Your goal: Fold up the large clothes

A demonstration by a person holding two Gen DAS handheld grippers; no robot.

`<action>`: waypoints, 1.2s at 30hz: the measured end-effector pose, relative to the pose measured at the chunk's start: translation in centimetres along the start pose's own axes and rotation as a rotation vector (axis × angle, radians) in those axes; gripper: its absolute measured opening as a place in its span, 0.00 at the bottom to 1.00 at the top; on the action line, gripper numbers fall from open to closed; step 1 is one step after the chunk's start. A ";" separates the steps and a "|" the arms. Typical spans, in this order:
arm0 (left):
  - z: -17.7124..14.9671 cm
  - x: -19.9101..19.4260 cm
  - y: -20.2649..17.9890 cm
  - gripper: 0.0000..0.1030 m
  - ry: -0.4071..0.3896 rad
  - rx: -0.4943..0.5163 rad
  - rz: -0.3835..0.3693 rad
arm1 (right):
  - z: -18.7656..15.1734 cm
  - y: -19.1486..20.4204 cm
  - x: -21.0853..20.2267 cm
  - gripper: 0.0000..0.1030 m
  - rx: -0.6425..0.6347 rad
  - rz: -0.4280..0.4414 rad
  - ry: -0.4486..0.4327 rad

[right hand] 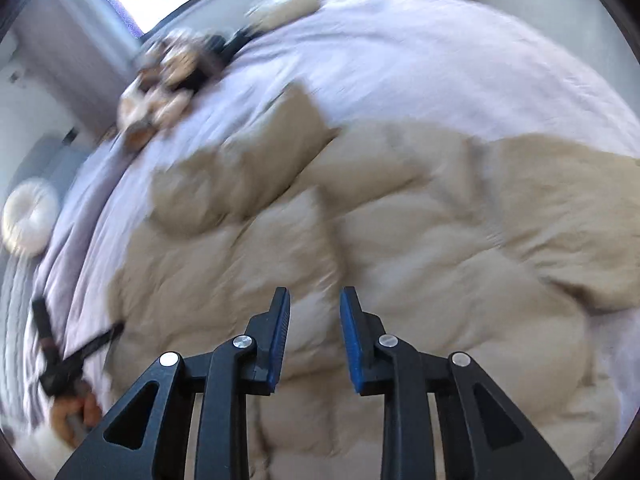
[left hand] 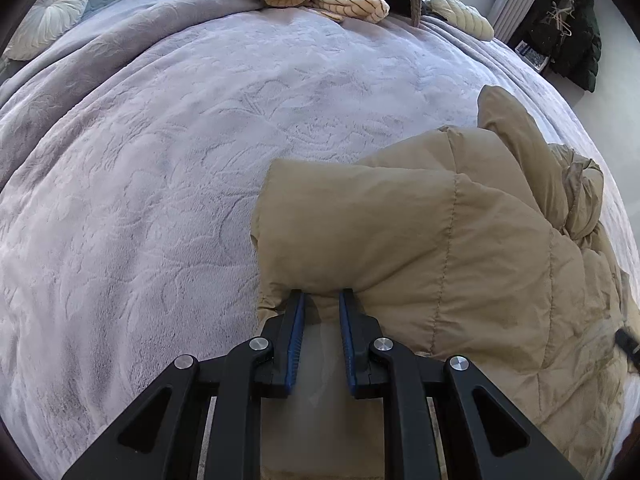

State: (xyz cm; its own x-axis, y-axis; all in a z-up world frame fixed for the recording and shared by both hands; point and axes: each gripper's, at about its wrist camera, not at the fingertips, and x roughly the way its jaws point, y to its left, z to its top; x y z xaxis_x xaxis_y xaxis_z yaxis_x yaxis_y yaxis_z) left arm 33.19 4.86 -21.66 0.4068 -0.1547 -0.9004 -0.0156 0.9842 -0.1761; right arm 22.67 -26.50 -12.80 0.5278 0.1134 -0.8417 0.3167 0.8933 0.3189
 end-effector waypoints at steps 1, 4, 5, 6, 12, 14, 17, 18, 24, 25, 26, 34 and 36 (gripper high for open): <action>0.0 0.1 0.0 0.19 0.001 -0.002 0.003 | -0.4 0.4 1.0 0.25 -0.027 -0.011 0.037; 0.0 0.2 -0.3 0.19 0.006 0.003 0.012 | -1.7 -0.8 3.9 0.20 -0.022 -0.074 0.108; 0.0 0.2 -0.3 0.19 0.006 0.006 0.015 | -1.9 -1.4 4.0 0.20 -0.002 -0.086 0.101; 0.0 0.2 -0.3 0.19 0.007 0.008 0.017 | -1.8 -2.2 3.6 0.20 0.030 -0.090 0.091; 0.1 -1.1 -0.8 0.19 0.017 0.011 0.046 | -2.1 -5.7 -0.5 0.24 0.101 -0.094 0.061; 0.0 -2.2 -1.5 0.19 0.017 0.037 0.050 | -2.6 -6.6 -2.1 0.25 0.123 -0.073 0.059; -0.5 -4.3 -3.4 0.19 0.013 0.093 0.040 | -3.9 -7.4 -3.6 0.41 0.175 -0.031 0.065; -0.8 -5.0 -4.1 0.19 0.012 0.109 0.032 | -4.3 -7.7 -4.1 0.45 0.187 -0.021 0.065; -3.3 -7.4 -10.2 0.46 0.057 0.199 -0.060 | -6.3 -8.9 -5.7 0.53 0.250 0.004 0.081; -3.9 -7.7 -11.2 0.87 0.053 0.206 -0.066 | -6.6 -9.2 -5.8 0.54 0.262 0.007 0.082; -4.5 -8.1 -12.1 0.98 0.036 0.206 -0.077 | -6.9 -9.7 -6.2 0.55 0.278 0.011 0.081; -8.4 -7.6 -19.6 0.99 0.105 0.276 -0.139 | -8.0 -13.7 -8.5 0.61 0.353 0.017 0.060; -9.2 -7.6 -21.6 0.99 0.105 0.296 -0.138 | -8.1 -15.4 -9.1 0.63 0.383 0.023 0.049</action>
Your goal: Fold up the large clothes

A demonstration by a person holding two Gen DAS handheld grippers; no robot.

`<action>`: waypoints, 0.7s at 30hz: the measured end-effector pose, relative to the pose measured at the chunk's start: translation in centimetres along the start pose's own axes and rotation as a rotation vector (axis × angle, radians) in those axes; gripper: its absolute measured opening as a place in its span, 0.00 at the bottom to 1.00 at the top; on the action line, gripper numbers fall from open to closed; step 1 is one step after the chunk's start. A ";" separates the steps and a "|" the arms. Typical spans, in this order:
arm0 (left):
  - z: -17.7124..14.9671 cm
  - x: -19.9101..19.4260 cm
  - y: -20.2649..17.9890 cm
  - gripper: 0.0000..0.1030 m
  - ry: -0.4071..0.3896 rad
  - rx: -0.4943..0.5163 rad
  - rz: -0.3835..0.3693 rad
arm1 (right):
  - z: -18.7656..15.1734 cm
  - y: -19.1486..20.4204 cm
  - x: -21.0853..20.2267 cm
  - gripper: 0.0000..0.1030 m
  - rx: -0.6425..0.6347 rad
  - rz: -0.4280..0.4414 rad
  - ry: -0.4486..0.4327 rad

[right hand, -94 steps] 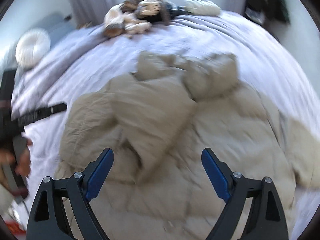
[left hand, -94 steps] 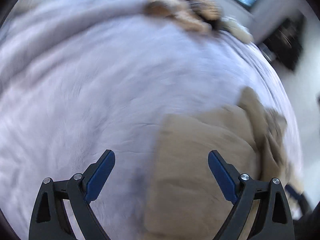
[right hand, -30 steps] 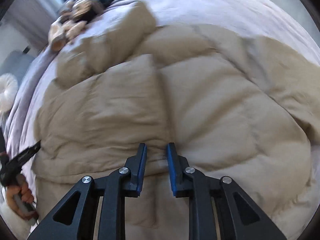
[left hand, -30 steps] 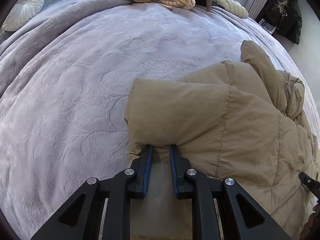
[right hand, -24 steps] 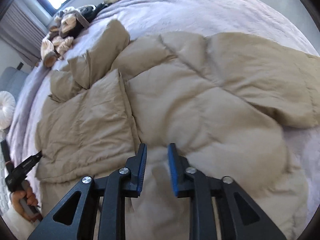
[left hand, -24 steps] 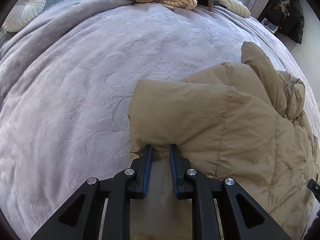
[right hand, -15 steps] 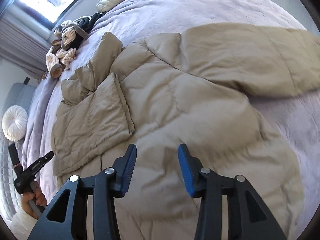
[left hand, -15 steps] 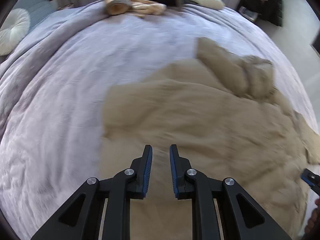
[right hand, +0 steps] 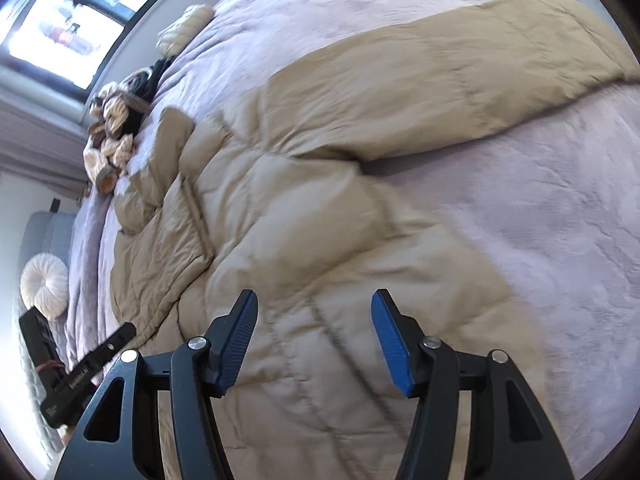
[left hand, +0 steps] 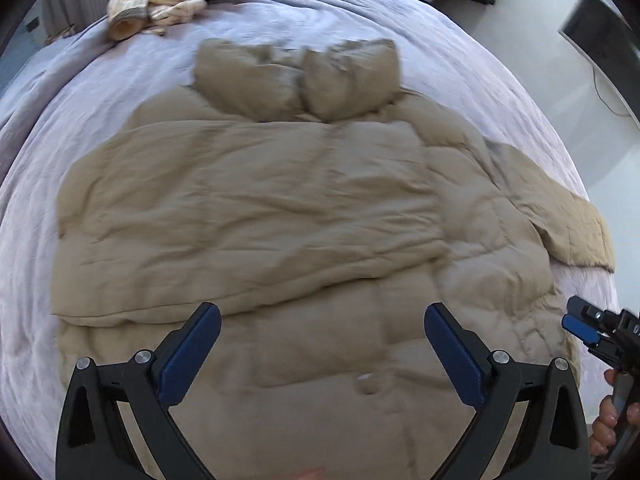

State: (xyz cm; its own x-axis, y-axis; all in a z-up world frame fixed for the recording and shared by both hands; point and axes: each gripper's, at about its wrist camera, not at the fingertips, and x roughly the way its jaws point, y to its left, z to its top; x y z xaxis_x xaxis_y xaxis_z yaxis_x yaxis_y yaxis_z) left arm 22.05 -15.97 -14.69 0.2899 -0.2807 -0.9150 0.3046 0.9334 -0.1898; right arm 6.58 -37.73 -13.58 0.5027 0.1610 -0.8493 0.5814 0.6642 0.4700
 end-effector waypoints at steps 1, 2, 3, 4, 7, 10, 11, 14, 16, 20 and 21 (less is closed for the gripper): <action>0.0 0.3 -1.0 0.99 0.005 0.013 0.004 | 0.2 -0.8 -0.4 0.76 0.016 0.004 -0.007; 0.0 0.5 -1.8 0.99 0.009 0.021 0.014 | 0.6 -1.5 -0.7 0.81 0.031 0.008 -0.017; 0.1 0.8 -2.5 0.99 0.017 0.028 0.021 | 0.8 -2.3 -1.1 0.85 0.046 0.014 -0.030; 0.0 1.1 -3.2 0.99 0.029 0.033 0.021 | 1.1 -3.0 -1.5 0.85 0.060 0.021 -0.043; -0.1 1.7 -5.1 0.99 0.056 0.040 0.013 | 2.1 -5.3 -2.4 0.86 0.112 0.036 -0.064; 0.1 2.1 -6.7 0.99 0.068 0.061 0.037 | 3.0 -7.5 -3.2 0.86 0.156 0.047 -0.088; 0.1 2.2 -7.3 0.99 0.068 0.069 0.044 | 3.3 -8.1 -3.4 0.86 0.165 0.050 -0.096; 0.3 2.6 -8.4 0.99 0.078 0.080 0.048 | 4.2 -9.8 -3.9 0.86 0.195 0.057 -0.127; 0.4 3.0 -9.0 0.99 0.096 0.076 0.058 | 4.9 -10.8 -4.1 0.86 0.206 0.054 -0.139; 0.5 4.1 -9.9 0.99 0.118 0.080 0.075 | 6.2 -13.0 -4.1 0.86 0.258 0.075 -0.144; 0.7 4.4 -10.3 0.99 0.124 0.085 0.077 | 6.7 -13.7 -4.2 0.86 0.275 0.081 -0.147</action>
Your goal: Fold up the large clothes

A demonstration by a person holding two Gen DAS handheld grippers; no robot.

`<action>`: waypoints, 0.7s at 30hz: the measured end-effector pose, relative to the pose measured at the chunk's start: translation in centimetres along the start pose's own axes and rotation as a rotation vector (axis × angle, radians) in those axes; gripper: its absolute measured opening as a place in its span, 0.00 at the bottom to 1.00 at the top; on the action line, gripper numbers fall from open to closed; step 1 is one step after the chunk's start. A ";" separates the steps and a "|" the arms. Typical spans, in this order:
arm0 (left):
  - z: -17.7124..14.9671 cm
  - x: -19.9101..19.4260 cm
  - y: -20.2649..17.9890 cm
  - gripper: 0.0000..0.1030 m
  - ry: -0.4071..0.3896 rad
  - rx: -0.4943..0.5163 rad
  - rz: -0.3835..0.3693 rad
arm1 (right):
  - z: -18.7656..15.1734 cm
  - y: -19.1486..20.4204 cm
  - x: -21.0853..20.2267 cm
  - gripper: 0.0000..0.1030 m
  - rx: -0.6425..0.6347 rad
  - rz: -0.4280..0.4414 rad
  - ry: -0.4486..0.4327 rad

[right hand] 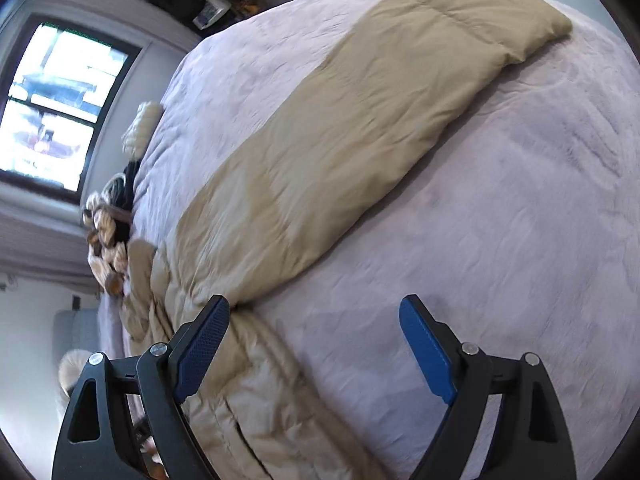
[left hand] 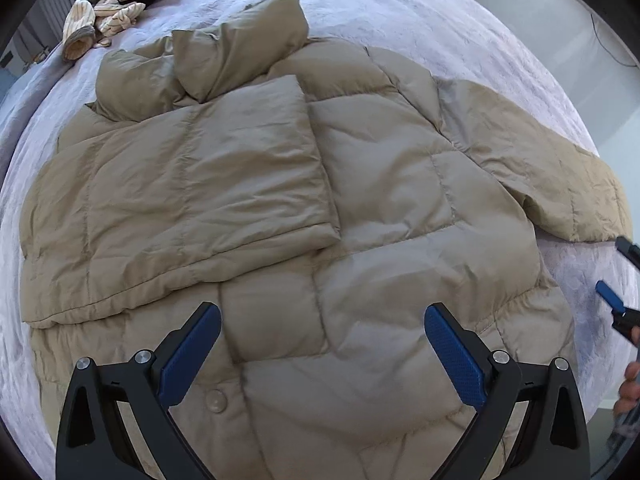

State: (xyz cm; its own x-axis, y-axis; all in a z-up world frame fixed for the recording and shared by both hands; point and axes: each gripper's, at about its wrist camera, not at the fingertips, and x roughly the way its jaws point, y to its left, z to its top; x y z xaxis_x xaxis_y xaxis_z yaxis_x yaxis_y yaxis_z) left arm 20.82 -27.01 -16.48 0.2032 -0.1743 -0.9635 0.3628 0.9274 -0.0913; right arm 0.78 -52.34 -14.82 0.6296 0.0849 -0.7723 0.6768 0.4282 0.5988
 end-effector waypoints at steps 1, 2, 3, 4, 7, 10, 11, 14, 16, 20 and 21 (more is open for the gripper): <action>0.1 0.2 -0.4 0.99 0.010 0.007 -0.007 | 0.5 -0.4 0.0 0.86 0.012 0.000 -0.005; 0.1 0.3 -0.7 0.99 0.014 0.011 -0.016 | 1.2 -1.0 -0.1 0.86 0.026 -0.002 -0.011; 0.2 0.3 -1.1 0.99 0.011 0.012 -0.010 | 1.9 -1.5 -0.1 0.86 0.039 -0.003 -0.013; 0.3 0.5 -1.8 0.99 0.008 0.015 -0.003 | 2.5 -1.9 -0.2 0.86 0.050 -0.001 -0.015; 0.7 0.7 -2.8 0.99 0.007 0.024 0.008 | 4.8 -3.6 -0.1 0.86 0.126 0.046 -0.024; 1.2 0.8 -4.2 0.99 0.004 0.035 0.020 | 6.6 -4.8 0.2 0.86 0.197 0.106 -0.038; 1.4 0.8 -4.5 0.99 0.005 0.037 0.022 | 7.1 -5.0 0.4 0.86 0.214 0.121 -0.041; 1.7 1.1 -5.4 0.99 0.010 0.037 0.022 | 8.7 -5.4 1.1 0.86 0.257 0.175 -0.046; 2.0 1.2 -5.3 0.99 0.014 0.040 0.027 | 9.6 -5.3 1.8 0.86 0.265 0.189 -0.045; 2.5 1.5 -5.4 0.99 0.020 0.032 0.038 | 10.8 -4.5 3.2 0.86 0.259 0.197 -0.047; 2.6 1.6 -5.5 0.99 0.021 0.029 0.038 | 11.2 -4.6 3.2 0.86 0.257 0.199 -0.050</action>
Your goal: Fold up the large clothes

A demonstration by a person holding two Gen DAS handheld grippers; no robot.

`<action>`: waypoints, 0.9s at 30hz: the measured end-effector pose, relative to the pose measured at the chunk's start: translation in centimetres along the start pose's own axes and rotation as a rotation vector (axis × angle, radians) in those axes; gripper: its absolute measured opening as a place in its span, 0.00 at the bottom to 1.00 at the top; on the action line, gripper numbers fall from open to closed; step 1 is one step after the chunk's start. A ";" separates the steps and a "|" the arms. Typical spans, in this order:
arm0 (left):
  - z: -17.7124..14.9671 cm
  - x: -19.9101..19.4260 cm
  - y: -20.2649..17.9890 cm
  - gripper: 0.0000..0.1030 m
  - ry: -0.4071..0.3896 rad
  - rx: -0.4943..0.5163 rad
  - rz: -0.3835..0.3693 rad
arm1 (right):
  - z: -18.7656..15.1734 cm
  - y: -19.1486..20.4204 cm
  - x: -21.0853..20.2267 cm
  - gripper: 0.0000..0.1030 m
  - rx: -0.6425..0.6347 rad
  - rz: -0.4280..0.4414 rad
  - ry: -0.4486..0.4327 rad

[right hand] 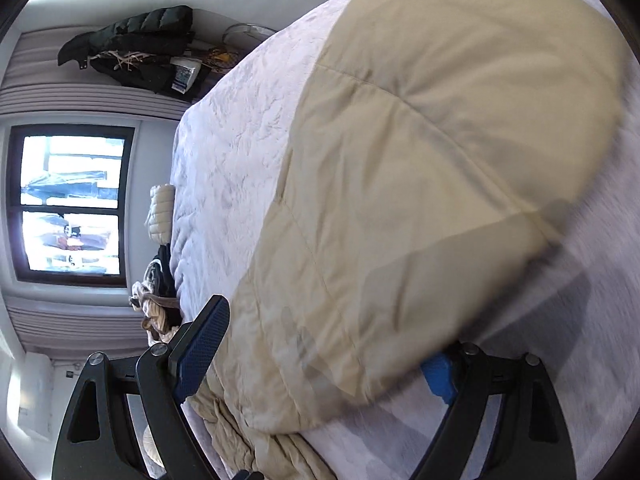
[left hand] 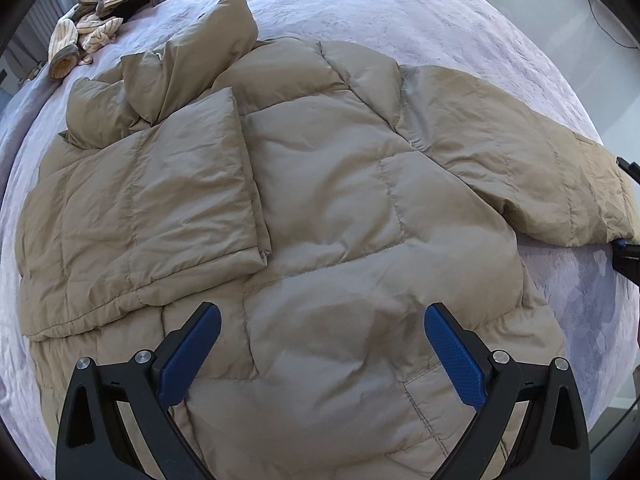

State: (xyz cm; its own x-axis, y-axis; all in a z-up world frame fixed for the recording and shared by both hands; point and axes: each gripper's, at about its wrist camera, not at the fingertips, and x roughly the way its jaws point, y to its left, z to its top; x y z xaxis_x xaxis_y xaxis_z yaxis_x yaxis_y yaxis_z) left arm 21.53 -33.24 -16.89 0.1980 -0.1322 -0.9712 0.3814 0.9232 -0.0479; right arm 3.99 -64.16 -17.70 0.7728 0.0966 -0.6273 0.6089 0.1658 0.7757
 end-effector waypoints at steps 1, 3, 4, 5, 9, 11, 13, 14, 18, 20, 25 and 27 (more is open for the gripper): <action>0.2 0.1 -0.1 0.99 0.000 -0.006 0.000 | 0.2 0.3 0.2 0.86 -0.001 0.005 -0.007; 0.4 0.2 -0.2 0.99 -0.001 -0.013 0.002 | 0.9 0.5 0.5 0.87 0.010 0.027 -0.018; 0.5 0.2 -0.2 0.99 -0.001 -0.015 0.003 | 1.0 0.4 0.5 0.87 0.018 0.037 -0.021; 0.5 0.1 -0.1 0.99 -0.001 -0.016 0.003 | 1.3 0.4 0.8 0.87 0.030 0.048 -0.023; 0.2 -0.4 0.5 0.99 -0.007 -0.020 0.013 | 1.8 0.9 1.7 0.87 0.051 0.056 -0.020; 0.2 -0.6 0.7 0.99 -0.010 -0.024 0.009 | 1.8 0.9 1.7 0.87 0.048 0.045 -0.010; 0.1 -0.7 1.0 0.99 -0.013 -0.029 0.004 | 1.9 1.2 1.8 0.87 0.040 0.035 0.002; -0.1 -0.9 1.2 0.99 -0.015 -0.032 0.001 | 1.9 1.3 1.9 0.86 0.039 0.032 0.006; -0.3 -1.4 2.4 0.99 -0.027 -0.049 -0.018 | 1.8 1.4 2.6 0.45 0.072 0.043 0.039; -0.5 -1.5 3.2 0.99 -0.034 -0.053 -0.018 | 1.6 1.6 3.0 0.22 0.086 0.070 0.046; -1.3 -2.1 5.7 0.99 -0.056 -0.062 0.001 | 0.3 4.9 3.2 0.07 0.002 0.071 0.042; -1.6 -2.4 7.1 0.99 -0.057 -0.074 0.005 | -0.5 7.2 3.3 0.07 -0.068 0.073 0.048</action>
State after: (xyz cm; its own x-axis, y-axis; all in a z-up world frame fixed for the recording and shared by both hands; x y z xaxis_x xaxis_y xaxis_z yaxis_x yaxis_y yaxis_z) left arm 22.36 -25.77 -15.25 0.2520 -0.1462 -0.9566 0.3125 0.9479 -0.0625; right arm 10.78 -62.16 -14.21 0.8043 0.1575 -0.5730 0.5363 0.2228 0.8141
